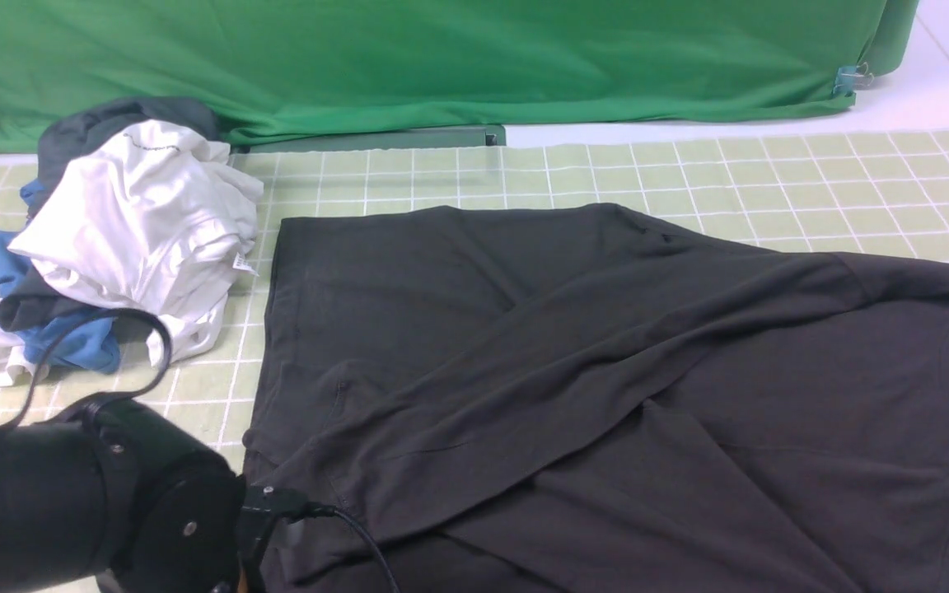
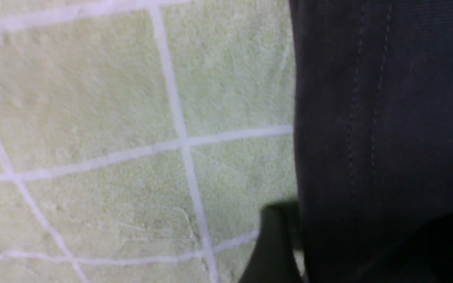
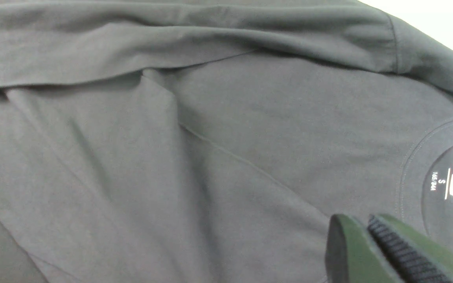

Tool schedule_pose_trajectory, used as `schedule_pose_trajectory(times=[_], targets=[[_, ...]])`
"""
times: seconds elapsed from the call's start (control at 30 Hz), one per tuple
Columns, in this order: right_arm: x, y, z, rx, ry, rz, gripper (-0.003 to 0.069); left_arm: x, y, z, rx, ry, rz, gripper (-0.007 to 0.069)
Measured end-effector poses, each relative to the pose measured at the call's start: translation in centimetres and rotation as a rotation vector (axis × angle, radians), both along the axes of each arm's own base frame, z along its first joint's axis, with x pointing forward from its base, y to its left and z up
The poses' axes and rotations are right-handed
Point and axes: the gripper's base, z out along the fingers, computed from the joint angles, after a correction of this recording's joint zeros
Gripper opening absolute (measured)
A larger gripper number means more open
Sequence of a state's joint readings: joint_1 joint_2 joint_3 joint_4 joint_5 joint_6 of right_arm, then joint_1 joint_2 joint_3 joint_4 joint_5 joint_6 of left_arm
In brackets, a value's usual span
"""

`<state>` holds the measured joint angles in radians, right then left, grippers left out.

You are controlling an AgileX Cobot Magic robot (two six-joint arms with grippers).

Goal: Fold a long-sleeved shirt over a green coffee tablecloth.
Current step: 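Grasp the near edge of the shirt at its hem and shoulder corners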

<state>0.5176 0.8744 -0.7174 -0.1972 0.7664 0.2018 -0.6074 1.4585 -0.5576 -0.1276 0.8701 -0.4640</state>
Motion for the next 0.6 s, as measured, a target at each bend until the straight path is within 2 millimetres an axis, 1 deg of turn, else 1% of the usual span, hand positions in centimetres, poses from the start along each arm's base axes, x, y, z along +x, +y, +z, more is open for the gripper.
schedule_pose_trajectory(times=[0.07,0.1,0.13,0.2,0.27,0.3,0.33,0.37,0.43,0.53,0.6], targets=[[0.0,0.0,0.0,0.0,0.0,0.0,0.0076,0.0,0.0,0.0,-0.004,-0.004,0.002,0.0498],[0.0,0.0,0.0,0.0,0.0,0.002,0.0076,-0.1,0.0,0.0,-0.006,-0.005,0.002,0.0458],[0.0,0.0,0.0,-0.002,0.004,0.005,0.0076,-0.1,0.0,0.0,-0.007,-0.005,0.003,0.0436],[-0.2,0.1,-0.2,-0.016,0.026,0.03,0.0076,-0.1,0.0,0.0,-0.013,-0.004,-0.001,0.033],[-0.6,0.2,-0.4,-0.027,0.072,0.063,0.0076,-0.1,0.0,0.0,-0.016,-0.003,-0.023,0.0197],[-0.9,0.2,-0.6,-0.041,0.102,0.093,0.0076,-0.1,0.0,0.0,-0.02,-0.004,-0.035,0.0115],[-1.1,0.2,-0.8,-0.063,0.139,0.126,0.0077,-0.1,0.0,0.1,-0.022,-0.006,-0.042,0.0071],[-1.4,0.3,-1.0,-0.073,0.176,0.144,0.0078,-0.2,0.0,0.2,-0.025,-0.01,-0.048,0.0045],[-1.8,0.3,-1.5,-0.105,0.24,0.187,0.008,-0.4,0.3,0.4,-0.017,-0.016,-0.065,0.0025],[-2.0,0.5,-2.1,-0.144,0.335,0.244,0.0086,-0.9,0.8,1.8,-0.03,-0.053,-0.081,0.0019],[-1.9,0.9,-2.6,-0.143,0.387,0.273,0.0103,-1.4,1.2,3.0,-0.043,-0.084,-0.089,0.0017]])
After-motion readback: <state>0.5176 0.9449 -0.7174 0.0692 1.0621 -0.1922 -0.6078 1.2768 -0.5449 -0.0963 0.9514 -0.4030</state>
